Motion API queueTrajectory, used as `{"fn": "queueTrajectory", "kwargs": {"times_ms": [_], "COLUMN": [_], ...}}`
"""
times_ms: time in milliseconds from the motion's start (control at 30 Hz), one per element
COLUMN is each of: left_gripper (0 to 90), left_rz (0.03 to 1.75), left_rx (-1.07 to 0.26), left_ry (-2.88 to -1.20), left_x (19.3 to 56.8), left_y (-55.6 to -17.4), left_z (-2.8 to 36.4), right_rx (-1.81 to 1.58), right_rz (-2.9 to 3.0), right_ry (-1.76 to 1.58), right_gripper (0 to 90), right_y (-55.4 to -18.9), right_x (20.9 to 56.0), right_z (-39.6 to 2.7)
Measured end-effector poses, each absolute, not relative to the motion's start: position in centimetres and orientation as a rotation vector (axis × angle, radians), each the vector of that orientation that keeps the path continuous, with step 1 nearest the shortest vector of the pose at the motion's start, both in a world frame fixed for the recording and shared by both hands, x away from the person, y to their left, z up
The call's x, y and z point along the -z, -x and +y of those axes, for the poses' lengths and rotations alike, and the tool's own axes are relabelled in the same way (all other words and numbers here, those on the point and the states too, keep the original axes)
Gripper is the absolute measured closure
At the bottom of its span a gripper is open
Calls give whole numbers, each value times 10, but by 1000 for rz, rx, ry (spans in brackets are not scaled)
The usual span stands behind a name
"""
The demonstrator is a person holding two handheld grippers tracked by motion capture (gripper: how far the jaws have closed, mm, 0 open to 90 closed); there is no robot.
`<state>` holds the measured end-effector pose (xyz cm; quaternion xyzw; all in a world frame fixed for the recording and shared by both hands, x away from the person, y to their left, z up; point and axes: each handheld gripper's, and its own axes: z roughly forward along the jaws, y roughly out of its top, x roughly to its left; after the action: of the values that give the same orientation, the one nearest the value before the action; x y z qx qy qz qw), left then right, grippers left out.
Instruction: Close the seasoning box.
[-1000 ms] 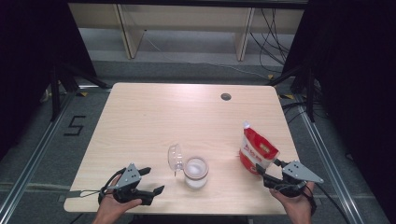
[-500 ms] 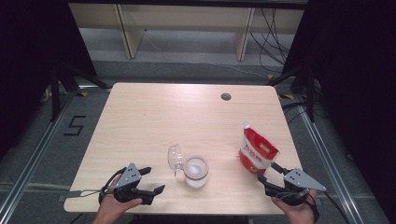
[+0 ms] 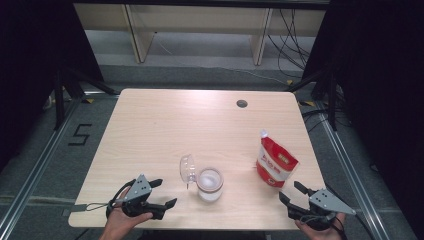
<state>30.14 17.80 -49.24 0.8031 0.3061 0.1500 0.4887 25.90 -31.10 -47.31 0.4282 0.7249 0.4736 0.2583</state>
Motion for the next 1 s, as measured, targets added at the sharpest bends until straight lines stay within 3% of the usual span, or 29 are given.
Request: {"fn": "queueTrajectory", "kwargs": {"times_ms": [433, 600, 1000], "left_gripper": [171, 171, 171], "left_rz": [736, 742, 764], "left_rx": [-370, -364, -344], "left_ry": [-1954, -1946, -1919], "left_x": [493, 492, 492], "left_y": [-302, -301, -299], "left_z": [178, 177, 175], "right_rx": [-1310, -1323, -1316], "right_rz": [2004, 2006, 2019], "right_ry": [-1114, -1109, -1091], "right_gripper": [322, 221, 221], "right_y": [-247, -243, -239], "right_x": [475, 477, 478], "right_z": [-304, -300, -297]}}
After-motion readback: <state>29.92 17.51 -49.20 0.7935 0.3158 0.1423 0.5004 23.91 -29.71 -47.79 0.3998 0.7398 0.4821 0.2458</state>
